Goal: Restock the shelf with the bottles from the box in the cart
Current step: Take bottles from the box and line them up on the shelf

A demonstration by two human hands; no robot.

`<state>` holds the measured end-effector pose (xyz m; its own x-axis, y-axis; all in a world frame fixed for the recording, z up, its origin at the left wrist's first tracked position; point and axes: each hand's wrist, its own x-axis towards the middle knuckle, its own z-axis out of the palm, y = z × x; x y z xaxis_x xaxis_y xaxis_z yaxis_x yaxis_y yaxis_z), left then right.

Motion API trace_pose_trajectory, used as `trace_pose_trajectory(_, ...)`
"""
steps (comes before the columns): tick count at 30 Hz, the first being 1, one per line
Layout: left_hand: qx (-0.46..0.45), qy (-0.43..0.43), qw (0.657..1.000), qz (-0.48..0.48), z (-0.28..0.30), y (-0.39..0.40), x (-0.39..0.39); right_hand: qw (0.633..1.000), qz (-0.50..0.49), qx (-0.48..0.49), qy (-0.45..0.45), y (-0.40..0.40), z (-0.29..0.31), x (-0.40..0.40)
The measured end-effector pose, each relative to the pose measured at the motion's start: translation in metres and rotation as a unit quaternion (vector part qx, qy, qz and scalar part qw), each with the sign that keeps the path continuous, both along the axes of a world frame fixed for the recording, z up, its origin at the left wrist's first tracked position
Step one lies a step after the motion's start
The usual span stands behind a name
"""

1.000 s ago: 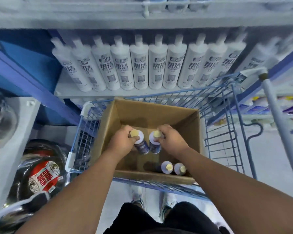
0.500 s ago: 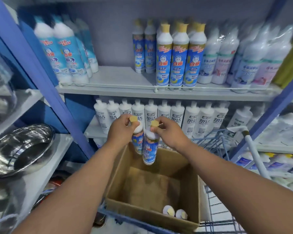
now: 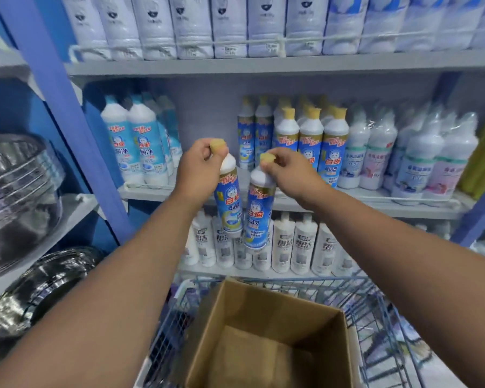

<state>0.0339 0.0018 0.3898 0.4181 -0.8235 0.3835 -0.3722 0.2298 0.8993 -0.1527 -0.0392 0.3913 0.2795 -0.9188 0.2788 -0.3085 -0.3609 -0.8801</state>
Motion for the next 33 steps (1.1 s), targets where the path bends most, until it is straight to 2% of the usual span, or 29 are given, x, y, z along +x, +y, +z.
trace_pose_trajectory(8, -0.042, 0.003, 0.998, -0.054, 0.046, -0.055, 0.037, 0.996, -0.066, -0.061, 0.011, -0.06, 0.053, 0.045)
trace_pose_trajectory(15, -0.061, 0.016, 0.994, -0.087, 0.058, -0.117, 0.063, 0.989, -0.115, -0.094, 0.028, -0.104, 0.064, 0.074)
trace_pose_trajectory(27, 0.015, -0.027, 0.993, -0.111, 0.035, -0.188, 0.07, 0.98, -0.161, -0.063, 0.097, -0.152, 0.059, 0.093)
trace_pose_trajectory(33, 0.045, -0.033, 0.989, -0.14, 0.024, -0.202, 0.069, 0.983, -0.161, -0.026, 0.079, -0.162, 0.043, 0.091)
